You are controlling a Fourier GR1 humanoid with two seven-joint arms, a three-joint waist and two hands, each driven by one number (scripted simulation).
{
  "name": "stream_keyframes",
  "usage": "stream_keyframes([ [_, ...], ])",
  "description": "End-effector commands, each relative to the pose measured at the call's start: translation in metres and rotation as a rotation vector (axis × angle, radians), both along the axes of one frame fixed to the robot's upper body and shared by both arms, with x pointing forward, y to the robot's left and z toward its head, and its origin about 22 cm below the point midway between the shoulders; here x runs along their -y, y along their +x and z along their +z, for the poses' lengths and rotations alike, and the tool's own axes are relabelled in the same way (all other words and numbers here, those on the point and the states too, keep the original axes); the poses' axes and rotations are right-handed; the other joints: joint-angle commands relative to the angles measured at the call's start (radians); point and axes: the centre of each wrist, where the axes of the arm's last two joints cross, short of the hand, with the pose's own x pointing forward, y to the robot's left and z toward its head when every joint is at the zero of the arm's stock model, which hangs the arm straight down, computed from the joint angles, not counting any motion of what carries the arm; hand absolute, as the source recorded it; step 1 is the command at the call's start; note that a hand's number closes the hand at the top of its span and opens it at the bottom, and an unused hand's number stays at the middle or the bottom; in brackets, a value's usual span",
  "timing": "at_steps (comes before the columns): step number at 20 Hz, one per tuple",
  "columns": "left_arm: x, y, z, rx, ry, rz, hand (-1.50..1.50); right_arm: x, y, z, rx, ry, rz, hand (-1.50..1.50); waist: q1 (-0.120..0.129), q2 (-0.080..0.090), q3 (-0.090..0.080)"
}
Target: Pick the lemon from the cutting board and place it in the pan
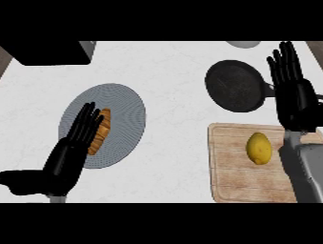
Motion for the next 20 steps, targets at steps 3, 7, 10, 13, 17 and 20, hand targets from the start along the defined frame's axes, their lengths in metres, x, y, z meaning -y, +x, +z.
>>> stream_keyframes([
  [3,-0.041,0.030,0.014,0.044,0.160,0.157,0.00,0.035,-0.028,-0.055,-0.127,-0.043,0.172,1.50,0.003,0.009,-0.014],
  [7,-0.064,0.047,0.025,0.006,0.272,0.292,0.00,0.085,-0.061,-0.097,-0.318,-0.189,0.255,1.50,-0.003,0.014,-0.013],
  [10,-0.067,0.045,0.021,-0.022,0.283,0.330,0.00,0.125,-0.089,-0.079,-0.088,-0.407,-0.065,-1.50,-0.050,0.000,-0.014],
  [13,-0.085,0.043,0.026,-0.034,0.288,0.346,0.00,0.150,-0.128,-0.079,-0.016,-0.528,-0.173,-1.50,-0.049,-0.006,-0.016],
  [17,-0.073,0.059,0.018,-0.036,0.280,0.318,0.00,0.175,-0.154,-0.033,-0.026,-0.613,-0.137,-1.50,-0.025,0.000,-0.018],
  [20,-0.087,0.055,0.032,-0.025,0.287,0.313,0.00,0.192,-0.166,0.009,-0.115,-0.754,-0.062,-1.50,-0.023,-0.004,-0.018],
])
